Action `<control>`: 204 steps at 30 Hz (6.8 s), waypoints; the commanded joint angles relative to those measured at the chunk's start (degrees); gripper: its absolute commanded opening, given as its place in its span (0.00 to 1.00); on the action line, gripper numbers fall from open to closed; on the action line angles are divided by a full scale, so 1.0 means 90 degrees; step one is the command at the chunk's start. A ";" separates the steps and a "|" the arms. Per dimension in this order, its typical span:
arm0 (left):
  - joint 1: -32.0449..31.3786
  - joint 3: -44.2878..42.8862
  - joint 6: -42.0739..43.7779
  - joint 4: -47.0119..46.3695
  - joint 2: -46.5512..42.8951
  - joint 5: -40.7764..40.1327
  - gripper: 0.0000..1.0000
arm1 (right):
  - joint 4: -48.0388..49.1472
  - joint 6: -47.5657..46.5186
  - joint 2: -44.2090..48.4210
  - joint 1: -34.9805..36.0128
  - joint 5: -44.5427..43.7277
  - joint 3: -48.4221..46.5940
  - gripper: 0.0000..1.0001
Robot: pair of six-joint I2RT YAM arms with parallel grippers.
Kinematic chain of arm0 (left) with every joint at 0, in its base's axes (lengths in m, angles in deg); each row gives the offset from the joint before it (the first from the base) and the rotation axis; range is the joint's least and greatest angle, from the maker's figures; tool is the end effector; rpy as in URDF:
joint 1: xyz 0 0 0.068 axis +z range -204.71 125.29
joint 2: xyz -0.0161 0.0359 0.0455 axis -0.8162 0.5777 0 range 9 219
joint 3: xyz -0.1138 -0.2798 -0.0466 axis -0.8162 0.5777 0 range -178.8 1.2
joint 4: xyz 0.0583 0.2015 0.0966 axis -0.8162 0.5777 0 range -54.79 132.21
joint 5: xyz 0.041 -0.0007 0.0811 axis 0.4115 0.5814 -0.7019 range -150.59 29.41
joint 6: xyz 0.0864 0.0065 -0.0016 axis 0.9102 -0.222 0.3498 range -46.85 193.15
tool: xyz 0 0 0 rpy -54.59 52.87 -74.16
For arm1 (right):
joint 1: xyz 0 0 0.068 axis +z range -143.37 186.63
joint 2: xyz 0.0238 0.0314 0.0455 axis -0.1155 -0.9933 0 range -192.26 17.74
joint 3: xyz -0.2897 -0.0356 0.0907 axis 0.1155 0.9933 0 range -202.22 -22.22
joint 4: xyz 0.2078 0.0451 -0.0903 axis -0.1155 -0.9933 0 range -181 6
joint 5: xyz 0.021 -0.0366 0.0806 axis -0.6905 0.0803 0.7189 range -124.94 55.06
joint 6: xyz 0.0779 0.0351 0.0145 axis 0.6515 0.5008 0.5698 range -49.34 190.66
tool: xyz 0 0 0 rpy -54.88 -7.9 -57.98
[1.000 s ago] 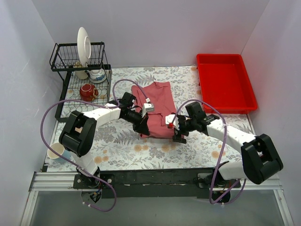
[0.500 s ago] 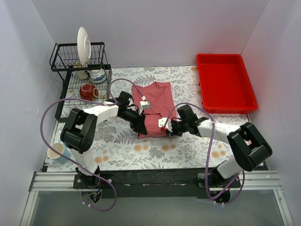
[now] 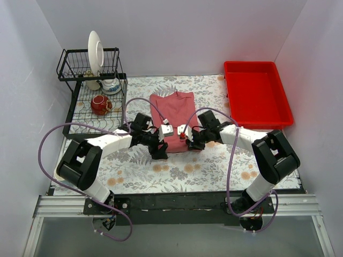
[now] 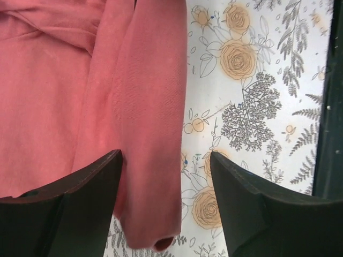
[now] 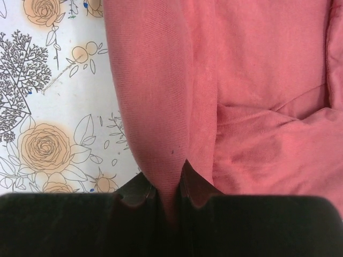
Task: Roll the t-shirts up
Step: Roll the T-shirt to the center of the board.
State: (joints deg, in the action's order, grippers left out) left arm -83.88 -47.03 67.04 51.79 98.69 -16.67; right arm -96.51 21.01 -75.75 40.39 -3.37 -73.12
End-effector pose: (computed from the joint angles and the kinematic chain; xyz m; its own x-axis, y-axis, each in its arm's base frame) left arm 0.2234 -0.1855 0.2062 -0.8081 0.3632 -0.4638 0.5891 0.4914 -0.6415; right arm 0.2393 0.2082 0.1970 0.1090 -0.7082 -0.6976 -0.9874 0.0036 -0.1579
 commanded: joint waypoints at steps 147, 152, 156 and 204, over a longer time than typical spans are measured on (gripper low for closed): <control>0.0741 -0.1604 0.0561 0.4163 0.1147 0.1341 0.00 | -0.6598 -0.2628 -0.1572 -0.0577 0.1570 -0.2351 0.11; 0.0809 -0.1663 0.0835 0.4018 0.1684 0.0999 0.00 | -0.6910 -0.2736 -0.2413 -0.0606 0.1541 -0.3036 0.11; 0.1043 -0.1790 0.0796 0.3657 0.2036 0.0784 0.00 | -0.6910 -0.2775 -0.3183 -0.0626 0.1433 -0.3465 0.11; -0.1232 0.0819 0.1861 0.1165 0.0064 -0.1649 0.00 | -0.6220 -0.0813 -0.2340 -0.1222 0.1503 -0.4980 0.99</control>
State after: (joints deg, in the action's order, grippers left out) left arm -95.18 -40.25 85.73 53.50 94.74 -32.71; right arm -162.67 11.39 -111.40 32.21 16.30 -116.33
